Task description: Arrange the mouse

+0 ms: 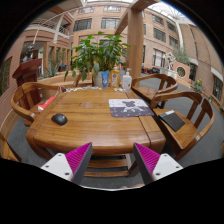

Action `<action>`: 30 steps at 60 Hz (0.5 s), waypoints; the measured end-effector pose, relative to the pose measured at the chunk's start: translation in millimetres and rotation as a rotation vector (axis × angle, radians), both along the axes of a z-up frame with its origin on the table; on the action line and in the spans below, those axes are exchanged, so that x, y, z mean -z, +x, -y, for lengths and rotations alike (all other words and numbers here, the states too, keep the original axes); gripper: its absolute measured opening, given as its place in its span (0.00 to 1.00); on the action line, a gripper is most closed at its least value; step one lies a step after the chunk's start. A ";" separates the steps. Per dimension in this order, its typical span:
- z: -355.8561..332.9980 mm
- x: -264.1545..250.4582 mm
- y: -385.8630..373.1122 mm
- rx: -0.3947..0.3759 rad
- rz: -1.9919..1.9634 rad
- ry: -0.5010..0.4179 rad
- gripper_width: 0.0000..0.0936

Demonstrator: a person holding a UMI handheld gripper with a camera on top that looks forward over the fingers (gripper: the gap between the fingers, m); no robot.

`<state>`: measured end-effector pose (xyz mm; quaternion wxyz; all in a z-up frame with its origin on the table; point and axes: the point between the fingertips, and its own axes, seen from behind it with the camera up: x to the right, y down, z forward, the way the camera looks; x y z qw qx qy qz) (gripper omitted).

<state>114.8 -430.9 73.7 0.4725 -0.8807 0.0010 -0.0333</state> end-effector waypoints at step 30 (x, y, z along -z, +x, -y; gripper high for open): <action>-118.4 75.0 -217.4 -0.269 -0.039 -0.003 0.92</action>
